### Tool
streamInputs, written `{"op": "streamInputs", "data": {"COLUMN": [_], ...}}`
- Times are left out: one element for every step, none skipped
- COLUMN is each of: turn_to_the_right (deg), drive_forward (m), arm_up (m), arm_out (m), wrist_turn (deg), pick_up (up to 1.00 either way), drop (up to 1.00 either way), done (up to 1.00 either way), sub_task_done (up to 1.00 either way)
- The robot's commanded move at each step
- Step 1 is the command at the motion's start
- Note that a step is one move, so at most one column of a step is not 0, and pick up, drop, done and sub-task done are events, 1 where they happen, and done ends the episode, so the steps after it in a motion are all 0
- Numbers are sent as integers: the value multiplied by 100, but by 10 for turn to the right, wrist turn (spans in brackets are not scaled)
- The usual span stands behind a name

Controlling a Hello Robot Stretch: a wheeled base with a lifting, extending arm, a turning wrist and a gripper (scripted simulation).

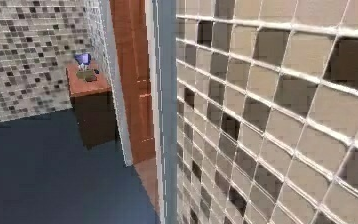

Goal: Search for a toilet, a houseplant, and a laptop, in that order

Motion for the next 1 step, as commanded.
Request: {"op": "streamInputs", "data": {"turn_to_the_right": [-450], "drive_forward": [0], "arm_up": [0], "arm_out": [0], "wrist_turn": [0], "pick_up": [0], "drop": [0], "done": [0], "sub_task_done": [0]}}
